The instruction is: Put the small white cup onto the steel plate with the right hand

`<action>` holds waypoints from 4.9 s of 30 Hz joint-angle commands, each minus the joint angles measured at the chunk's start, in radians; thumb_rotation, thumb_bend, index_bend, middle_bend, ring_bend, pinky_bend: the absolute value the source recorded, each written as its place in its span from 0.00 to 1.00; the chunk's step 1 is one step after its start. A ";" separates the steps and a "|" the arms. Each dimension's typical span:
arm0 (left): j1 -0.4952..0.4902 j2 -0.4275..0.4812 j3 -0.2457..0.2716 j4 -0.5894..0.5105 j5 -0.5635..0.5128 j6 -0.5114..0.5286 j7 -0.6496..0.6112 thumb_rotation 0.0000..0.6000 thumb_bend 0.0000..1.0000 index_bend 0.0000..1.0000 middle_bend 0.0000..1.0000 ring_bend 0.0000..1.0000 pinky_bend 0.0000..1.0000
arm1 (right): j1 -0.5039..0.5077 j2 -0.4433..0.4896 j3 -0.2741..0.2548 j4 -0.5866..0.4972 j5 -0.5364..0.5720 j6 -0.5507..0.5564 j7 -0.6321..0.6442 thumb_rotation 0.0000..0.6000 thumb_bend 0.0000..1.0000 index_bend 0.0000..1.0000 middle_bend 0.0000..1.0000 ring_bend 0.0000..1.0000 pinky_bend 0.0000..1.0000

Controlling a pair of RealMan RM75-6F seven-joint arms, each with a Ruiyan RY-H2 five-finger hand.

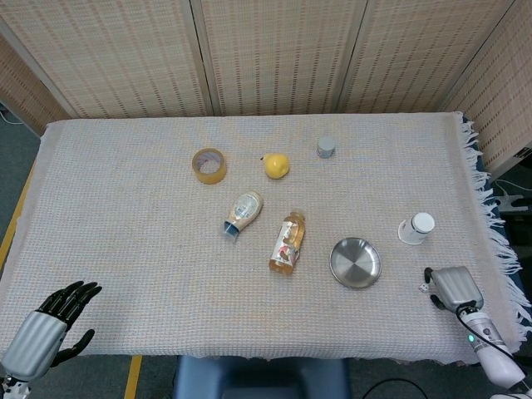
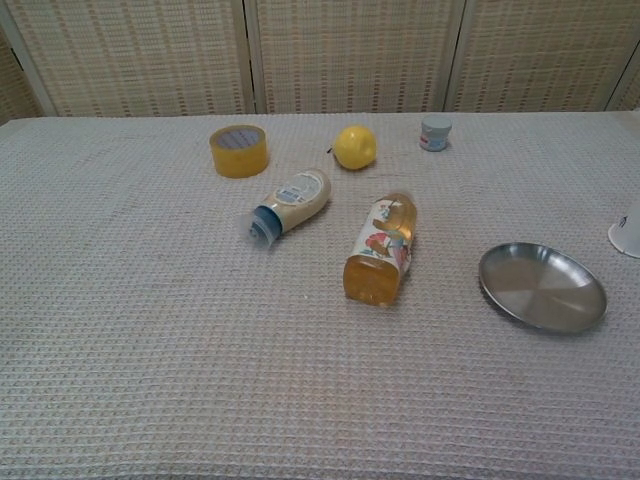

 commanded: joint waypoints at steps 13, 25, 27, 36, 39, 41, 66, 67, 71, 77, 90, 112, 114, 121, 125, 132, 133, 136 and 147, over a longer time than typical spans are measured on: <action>0.001 0.002 -0.002 -0.001 0.000 0.002 -0.004 1.00 0.33 0.12 0.13 0.11 0.25 | 0.018 -0.053 -0.014 0.080 -0.052 -0.009 0.099 1.00 0.19 0.45 0.81 0.70 0.93; 0.001 0.001 -0.003 0.000 0.000 0.001 -0.004 1.00 0.33 0.12 0.13 0.11 0.25 | 0.013 -0.058 -0.012 0.086 -0.056 0.014 0.091 1.00 0.19 0.53 0.82 0.72 0.94; 0.002 0.001 -0.003 -0.001 0.000 0.001 -0.004 1.00 0.33 0.12 0.13 0.11 0.25 | 0.013 -0.056 -0.012 0.082 -0.053 0.016 0.083 1.00 0.19 0.53 0.82 0.72 0.94; 0.002 0.002 -0.003 -0.002 0.000 0.001 -0.006 1.00 0.33 0.12 0.13 0.11 0.25 | 0.016 -0.057 -0.003 0.062 -0.051 0.028 0.071 1.00 0.19 0.56 0.82 0.73 0.94; 0.002 0.002 -0.003 -0.002 -0.002 -0.001 -0.005 1.00 0.33 0.12 0.13 0.11 0.25 | 0.025 -0.047 0.003 0.024 -0.081 0.058 0.078 1.00 0.19 0.57 0.82 0.73 0.95; 0.002 0.002 -0.004 -0.002 -0.002 -0.002 -0.006 1.00 0.33 0.12 0.13 0.11 0.25 | 0.029 -0.038 0.006 -0.004 -0.098 0.076 0.069 1.00 0.19 0.57 0.82 0.73 0.94; 0.002 0.004 -0.005 0.001 -0.006 -0.001 -0.015 1.00 0.33 0.12 0.13 0.12 0.25 | 0.176 -0.185 0.033 0.146 -0.288 0.150 0.357 1.00 0.19 0.44 0.69 0.53 0.80; 0.003 0.004 -0.005 0.000 -0.006 -0.001 -0.015 1.00 0.33 0.12 0.13 0.12 0.25 | 0.177 -0.185 0.029 0.154 -0.291 0.150 0.366 1.00 0.19 0.41 0.63 0.48 0.77; 0.003 0.004 -0.005 -0.001 -0.004 0.000 -0.013 1.00 0.33 0.12 0.13 0.12 0.25 | 0.179 -0.179 0.020 0.170 -0.305 0.173 0.412 1.00 0.16 0.31 0.44 0.29 0.64; 0.003 0.006 -0.004 -0.003 -0.004 -0.002 -0.012 1.00 0.33 0.12 0.13 0.12 0.25 | 0.157 -0.183 0.058 0.232 -0.317 0.314 0.360 1.00 0.15 0.30 0.36 0.16 0.51; 0.004 0.006 -0.004 -0.008 -0.005 -0.005 -0.005 1.00 0.33 0.12 0.13 0.12 0.25 | 0.116 -0.095 0.118 0.288 -0.152 0.245 0.274 1.00 0.15 0.14 0.19 0.01 0.26; 0.003 0.007 -0.005 -0.010 -0.013 -0.015 -0.004 1.00 0.33 0.12 0.13 0.12 0.25 | 0.171 -0.279 0.089 0.629 -0.137 0.090 0.550 1.00 0.15 0.21 0.19 0.01 0.24; 0.003 0.006 -0.005 -0.010 -0.013 -0.016 -0.003 1.00 0.33 0.12 0.13 0.12 0.25 | 0.176 -0.294 0.086 0.655 -0.141 0.086 0.565 1.00 0.15 0.22 0.19 0.02 0.26; 0.002 0.006 -0.006 -0.009 -0.016 -0.018 -0.005 1.00 0.33 0.12 0.13 0.12 0.25 | 0.183 -0.338 0.079 0.729 -0.147 0.078 0.606 1.00 0.15 0.29 0.21 0.08 0.36; 0.000 0.005 -0.005 -0.007 -0.018 -0.022 -0.009 1.00 0.33 0.12 0.13 0.12 0.25 | 0.184 -0.358 0.079 0.763 -0.146 0.076 0.617 1.00 0.15 0.34 0.27 0.14 0.42; 0.001 0.006 -0.007 -0.007 -0.021 -0.020 -0.010 1.00 0.33 0.12 0.13 0.12 0.25 | 0.184 -0.384 0.088 0.783 -0.156 0.150 0.632 1.00 0.16 0.50 0.42 0.31 0.56; 0.001 0.006 -0.008 -0.008 -0.021 -0.019 -0.010 1.00 0.33 0.12 0.13 0.12 0.25 | 0.184 -0.383 0.088 0.777 -0.161 0.171 0.628 1.00 0.16 0.52 0.43 0.33 0.58; 0.002 0.006 -0.007 -0.009 -0.021 -0.020 -0.007 1.00 0.33 0.12 0.13 0.12 0.25 | 0.180 -0.368 0.085 0.729 -0.182 0.242 0.610 1.00 0.17 0.54 0.46 0.36 0.62; 0.003 0.008 -0.008 -0.013 -0.022 -0.018 -0.003 1.00 0.33 0.12 0.13 0.12 0.25 | 0.184 -0.101 0.064 0.097 -0.180 0.193 0.420 1.00 0.17 0.55 0.46 0.36 0.62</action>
